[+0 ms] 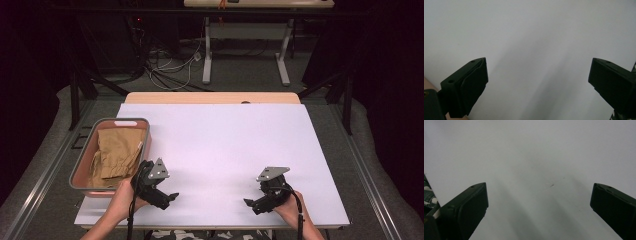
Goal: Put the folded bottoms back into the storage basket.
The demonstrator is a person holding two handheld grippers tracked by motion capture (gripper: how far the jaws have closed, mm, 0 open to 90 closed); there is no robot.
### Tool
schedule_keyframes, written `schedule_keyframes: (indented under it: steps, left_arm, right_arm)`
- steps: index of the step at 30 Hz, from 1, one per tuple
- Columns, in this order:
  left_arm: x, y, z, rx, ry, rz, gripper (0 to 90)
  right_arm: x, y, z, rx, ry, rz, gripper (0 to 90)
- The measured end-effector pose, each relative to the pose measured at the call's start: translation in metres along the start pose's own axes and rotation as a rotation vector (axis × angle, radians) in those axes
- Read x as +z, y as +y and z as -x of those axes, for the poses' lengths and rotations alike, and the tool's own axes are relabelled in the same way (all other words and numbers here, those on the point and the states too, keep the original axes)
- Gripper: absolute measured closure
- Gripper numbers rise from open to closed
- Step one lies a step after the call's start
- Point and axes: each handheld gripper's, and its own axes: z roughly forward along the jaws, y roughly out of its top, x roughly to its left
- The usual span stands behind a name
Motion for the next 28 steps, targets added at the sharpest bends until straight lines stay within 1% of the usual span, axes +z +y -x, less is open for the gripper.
schedule_keyframes:
  steps: [3,5,7,8,9,11,12,13,15,16,17,18,19,20,22,24,25,28]
  left_arm:
    - [0.003,-0.005,0.005,-0.005,-0.009,0.01,2.2]
    - [0.006,-0.008,0.008,-0.002,-0.017,-0.003,2.1]
    - [0.01,-0.011,0.012,-0.007,-0.028,-0.004,1.9]
    - [0.011,-0.013,0.014,-0.005,-0.034,-0.008,1.7]
    - [0.012,-0.015,0.015,-0.007,-0.039,-0.008,1.6]
    - [0.015,-0.018,0.017,-0.008,-0.048,-0.011,1.2]
    - [0.015,-0.019,0.018,-0.012,-0.047,-0.011,1.0]
    - [0.016,-0.02,0.018,-0.011,-0.046,-0.005,0.7]
    - [0.017,-0.022,0.019,-0.015,-0.045,-0.004,0.4]
    - [0.018,-0.023,0.019,-0.019,-0.047,-0.003,0.1]
    - [0.018,-0.024,0.019,-0.017,-0.052,-0.008,0.0]
    - [0.018,-0.025,0.019,-0.018,-0.045,-0.002,0.0]
    - [0.019,-0.026,0.019,-0.019,-0.045,0.004,0.0]
    - [0.019,-0.026,0.019,-0.022,-0.047,0.012,0.0]
    - [0.019,-0.027,0.02,-0.024,-0.053,0.013,0.0]
    - [0.02,-0.029,0.02,-0.024,-0.049,0.02,0.0]
    - [0.02,-0.029,0.019,-0.025,-0.048,0.021,0.0]
    - [0.02,-0.031,0.018,-0.026,-0.047,0.026,0.0]
  right_arm:
    - [-0.001,-0.002,-0.002,-0.006,0.0,0.001,0.8]
    - [-0.001,-0.004,-0.004,-0.007,0.001,-0.002,0.8]
    - [-0.001,-0.004,-0.005,-0.015,-0.005,0.0,0.8]
    - [-0.002,-0.005,-0.006,-0.01,-0.003,-0.001,0.8]
    - [-0.002,-0.005,-0.006,-0.019,0.003,0.002,0.8]
    - [-0.004,-0.005,-0.008,-0.019,-0.001,-0.005,0.8]
    - [-0.003,-0.006,-0.008,-0.025,-0.002,0.005,0.8]
    - [-0.003,-0.007,-0.01,-0.019,0.001,0.002,0.8]
    - [-0.003,-0.008,-0.01,-0.03,0.002,0.004,0.7]
    - [-0.004,-0.008,-0.011,-0.023,0.002,0.001,0.7]
    - [-0.003,-0.008,-0.012,-0.028,0.003,0.005,0.7]
    - [-0.004,-0.009,-0.012,-0.027,0.002,0.003,0.7]
    - [-0.004,-0.009,-0.012,-0.032,-0.002,0.005,0.7]
    - [-0.005,-0.009,-0.013,-0.03,0.005,0.006,0.7]
    - [-0.005,-0.009,-0.014,-0.024,0.006,0.009,0.6]
    - [-0.005,-0.009,-0.014,-0.032,0.006,0.0,0.6]
    - [-0.004,-0.009,-0.014,-0.04,0.006,0.008,0.4]
    - [-0.004,-0.01,-0.015,-0.042,0.006,0.011,0.2]
